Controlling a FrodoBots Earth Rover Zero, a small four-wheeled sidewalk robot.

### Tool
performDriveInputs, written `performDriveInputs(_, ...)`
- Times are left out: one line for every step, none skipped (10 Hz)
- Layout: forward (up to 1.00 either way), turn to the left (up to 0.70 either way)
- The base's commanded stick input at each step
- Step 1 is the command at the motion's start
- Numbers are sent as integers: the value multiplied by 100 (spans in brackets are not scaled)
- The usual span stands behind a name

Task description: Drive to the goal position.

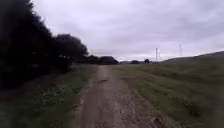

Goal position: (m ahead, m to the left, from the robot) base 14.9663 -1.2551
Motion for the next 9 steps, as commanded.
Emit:
performDriveInputs(70,0)
performDriveInputs(70,0)
performDriveInputs(70,0)
performDriveInputs(70,0)
performDriveInputs(70,0)
performDriveInputs(70,0)
performDriveInputs(70,0)
performDriveInputs(70,0)
performDriveInputs(70,35)
